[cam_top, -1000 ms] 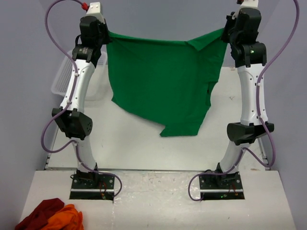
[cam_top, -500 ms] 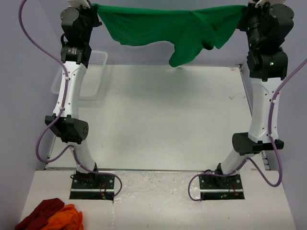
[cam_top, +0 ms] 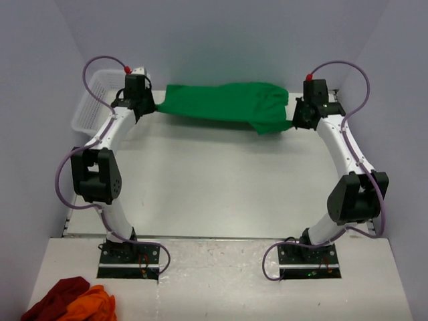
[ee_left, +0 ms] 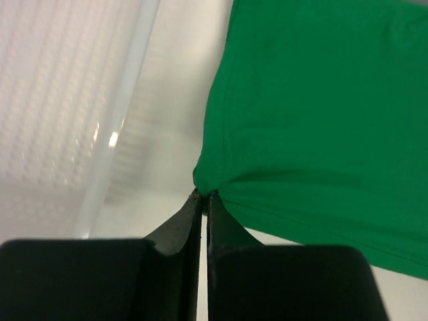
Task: Fold and stack the t-shirts
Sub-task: Flatten out the tshirt
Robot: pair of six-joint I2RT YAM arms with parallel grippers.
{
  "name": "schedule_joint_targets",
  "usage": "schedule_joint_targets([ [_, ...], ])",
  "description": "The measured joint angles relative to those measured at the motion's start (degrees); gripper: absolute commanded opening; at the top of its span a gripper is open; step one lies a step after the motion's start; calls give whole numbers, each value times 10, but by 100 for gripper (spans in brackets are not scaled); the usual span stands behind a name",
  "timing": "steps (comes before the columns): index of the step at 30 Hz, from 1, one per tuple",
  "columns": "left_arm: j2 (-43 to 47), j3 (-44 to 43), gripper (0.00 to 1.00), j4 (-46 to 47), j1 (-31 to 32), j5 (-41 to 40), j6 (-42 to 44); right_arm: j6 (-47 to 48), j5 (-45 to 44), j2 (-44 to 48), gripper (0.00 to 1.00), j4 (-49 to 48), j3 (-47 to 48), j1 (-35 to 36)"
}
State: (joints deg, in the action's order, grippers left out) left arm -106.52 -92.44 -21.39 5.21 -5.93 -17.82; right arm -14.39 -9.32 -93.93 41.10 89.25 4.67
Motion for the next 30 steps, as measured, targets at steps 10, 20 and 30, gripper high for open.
schedule_joint_targets([
  [10,196,220,0,-44,3,17,-120,-77,15,249,0,-2,-166,24],
  [20,250,396,0,-56,12,60,-141,-120,10,285,0,19,-335,94],
  [30,282,406,0,-57,12,55,-129,-172,-14,307,0,31,-351,133],
])
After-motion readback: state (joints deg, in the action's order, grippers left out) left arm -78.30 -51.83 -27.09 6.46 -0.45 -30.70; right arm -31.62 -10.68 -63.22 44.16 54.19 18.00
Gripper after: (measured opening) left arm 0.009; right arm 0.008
